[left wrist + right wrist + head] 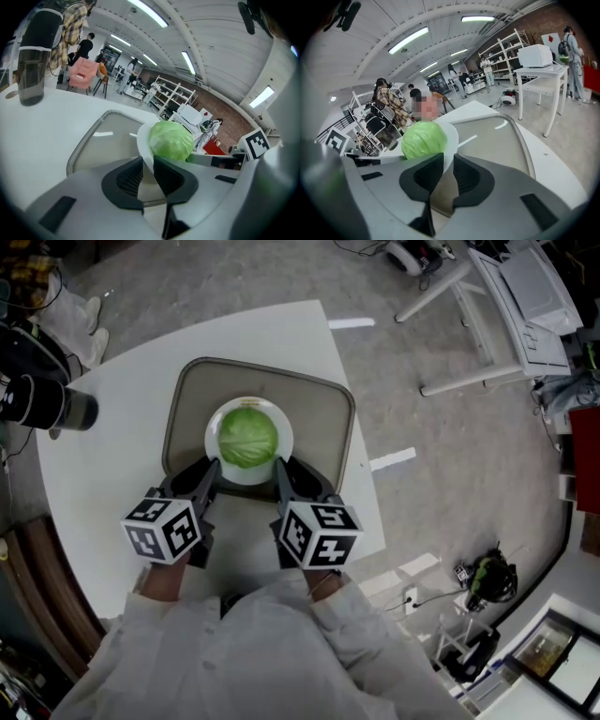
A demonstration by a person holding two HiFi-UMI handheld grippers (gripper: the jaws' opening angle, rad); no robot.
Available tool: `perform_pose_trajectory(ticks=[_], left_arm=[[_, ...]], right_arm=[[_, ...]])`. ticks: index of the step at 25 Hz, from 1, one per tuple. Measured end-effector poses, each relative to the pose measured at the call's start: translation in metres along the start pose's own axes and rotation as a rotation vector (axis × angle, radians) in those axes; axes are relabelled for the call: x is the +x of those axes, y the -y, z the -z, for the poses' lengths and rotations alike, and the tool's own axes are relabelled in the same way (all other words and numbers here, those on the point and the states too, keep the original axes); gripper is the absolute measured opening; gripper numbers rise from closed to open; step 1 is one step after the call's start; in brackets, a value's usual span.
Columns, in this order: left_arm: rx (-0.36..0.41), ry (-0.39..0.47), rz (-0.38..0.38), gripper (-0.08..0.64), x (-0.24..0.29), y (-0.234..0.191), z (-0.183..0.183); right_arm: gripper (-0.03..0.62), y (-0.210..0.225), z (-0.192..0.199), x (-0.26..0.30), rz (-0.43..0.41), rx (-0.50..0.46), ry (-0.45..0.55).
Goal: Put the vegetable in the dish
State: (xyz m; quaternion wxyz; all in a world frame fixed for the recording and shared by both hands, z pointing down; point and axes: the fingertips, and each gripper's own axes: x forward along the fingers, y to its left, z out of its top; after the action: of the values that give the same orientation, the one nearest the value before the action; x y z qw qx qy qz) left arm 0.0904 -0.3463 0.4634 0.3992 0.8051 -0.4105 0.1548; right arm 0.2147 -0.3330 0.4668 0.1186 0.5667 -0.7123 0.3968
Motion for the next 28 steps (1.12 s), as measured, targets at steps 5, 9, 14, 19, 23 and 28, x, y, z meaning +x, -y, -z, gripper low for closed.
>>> perform_pose_trajectory(ticks=[5,9,14,19,23,28], left_arm=[[0.003,-0.03,-0.013,0.058,0.02,-0.006,0.003],[0.004,-0.05,-0.025,0.06,0.028,-0.01,0.005],[0.01,-0.072,-0.05,0.06,0.032,-0.011,0.008],[0.007,-0.096,-0.067,0.06,0.035,-0.012,0.011],[0.015,-0.109,-0.089,0.061,0.034,-0.013,0.016],[0.025,-0.129,-0.115,0.063,0.038,-0.015,0.018]], right_arm=[[0.071,0.015,0.002,0.016,0.007,0.005,-0.032],[0.072,0.021,0.005,0.025,0.004,0.011,-0.06],[0.072,0.026,0.009,0.031,0.001,0.019,-0.087],[0.072,0.029,0.013,0.033,0.008,0.029,-0.107],[0.072,0.028,0.016,0.033,0.011,0.022,-0.115],[0.072,0.03,0.018,0.035,0.021,0.009,-0.126]])
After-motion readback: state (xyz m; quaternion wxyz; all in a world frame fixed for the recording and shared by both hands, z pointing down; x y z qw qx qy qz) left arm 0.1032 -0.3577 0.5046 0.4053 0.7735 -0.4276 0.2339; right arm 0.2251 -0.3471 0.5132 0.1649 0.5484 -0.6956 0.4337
